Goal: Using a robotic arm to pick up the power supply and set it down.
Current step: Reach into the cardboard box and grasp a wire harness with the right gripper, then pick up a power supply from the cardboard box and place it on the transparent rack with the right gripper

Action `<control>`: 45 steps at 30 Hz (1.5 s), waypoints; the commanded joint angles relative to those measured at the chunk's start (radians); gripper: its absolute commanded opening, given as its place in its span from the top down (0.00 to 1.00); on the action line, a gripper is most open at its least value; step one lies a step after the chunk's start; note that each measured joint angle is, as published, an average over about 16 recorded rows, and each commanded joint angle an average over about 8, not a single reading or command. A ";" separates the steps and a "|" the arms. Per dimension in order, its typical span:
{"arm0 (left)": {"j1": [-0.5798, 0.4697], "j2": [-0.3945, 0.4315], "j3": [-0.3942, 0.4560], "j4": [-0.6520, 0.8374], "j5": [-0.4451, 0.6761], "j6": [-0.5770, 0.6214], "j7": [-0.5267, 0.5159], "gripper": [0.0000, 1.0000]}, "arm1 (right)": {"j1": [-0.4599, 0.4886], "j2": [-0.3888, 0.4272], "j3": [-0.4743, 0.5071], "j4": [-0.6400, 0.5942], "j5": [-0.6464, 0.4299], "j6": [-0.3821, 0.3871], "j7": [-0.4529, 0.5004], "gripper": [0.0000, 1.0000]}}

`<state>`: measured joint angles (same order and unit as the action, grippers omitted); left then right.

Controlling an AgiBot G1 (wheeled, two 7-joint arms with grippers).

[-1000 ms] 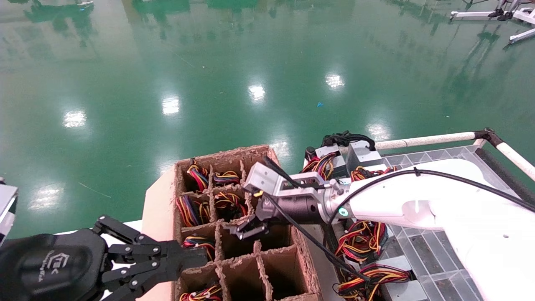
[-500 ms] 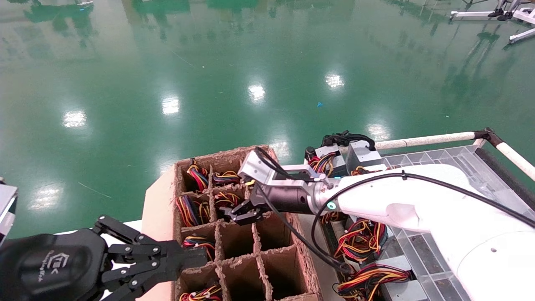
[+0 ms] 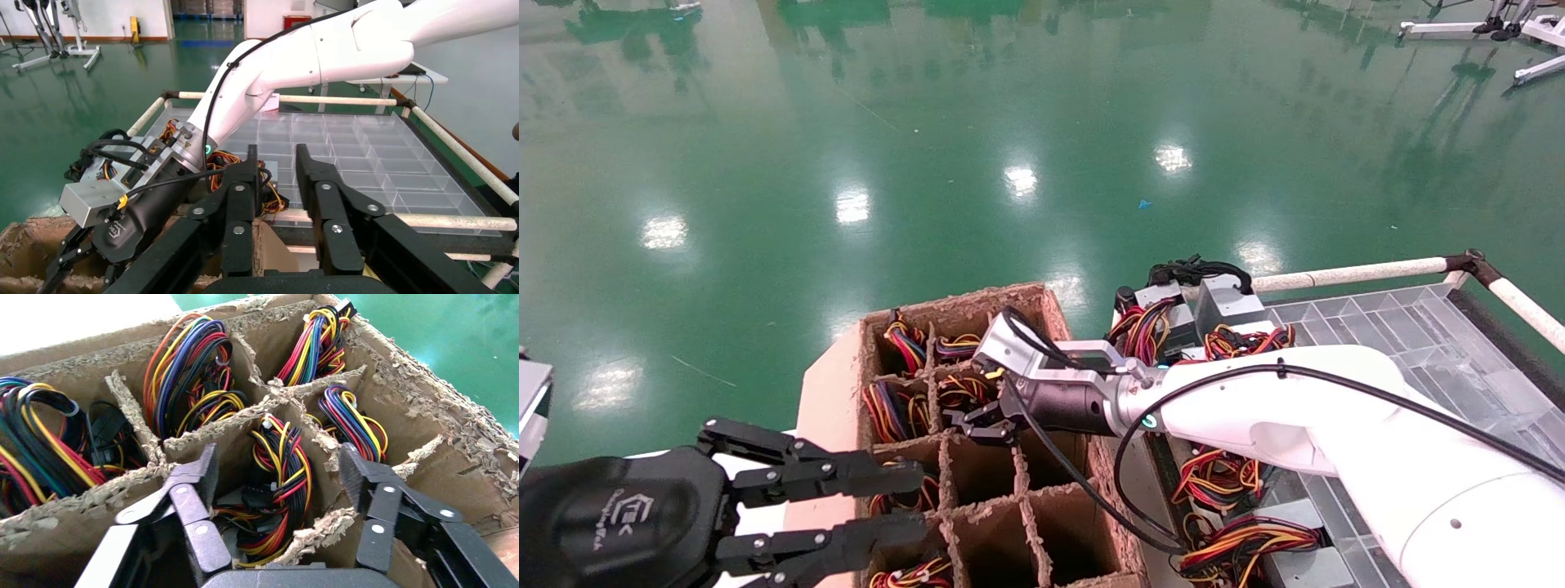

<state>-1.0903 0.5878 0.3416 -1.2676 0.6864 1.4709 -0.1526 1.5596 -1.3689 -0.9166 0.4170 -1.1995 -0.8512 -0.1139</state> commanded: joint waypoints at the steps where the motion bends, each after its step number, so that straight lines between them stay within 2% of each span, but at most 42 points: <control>1: 0.000 0.000 0.000 0.000 0.000 0.000 0.000 0.00 | 0.000 0.000 -0.020 0.007 0.014 0.015 0.007 1.00; 16: 0.000 0.000 0.000 0.000 0.000 0.000 0.000 0.00 | -0.002 0.002 -0.142 0.006 0.113 0.076 0.025 1.00; 29: 0.000 0.000 0.000 0.000 0.000 0.000 0.000 0.00 | 0.022 0.005 -0.209 -0.001 0.192 0.084 0.021 1.00; 38: 0.000 0.000 0.001 0.000 0.000 0.000 0.000 0.00 | 0.071 0.013 -0.217 -0.028 0.253 0.037 0.004 1.00; 45: 0.000 0.000 0.001 0.000 0.000 0.000 0.000 0.00 | 0.132 0.033 -0.193 -0.054 0.312 -0.070 -0.028 1.00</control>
<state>-1.0905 0.5875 0.3423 -1.2676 0.6859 1.4706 -0.1522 1.6930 -1.3281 -1.1040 0.3663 -0.8817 -0.9441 -0.1448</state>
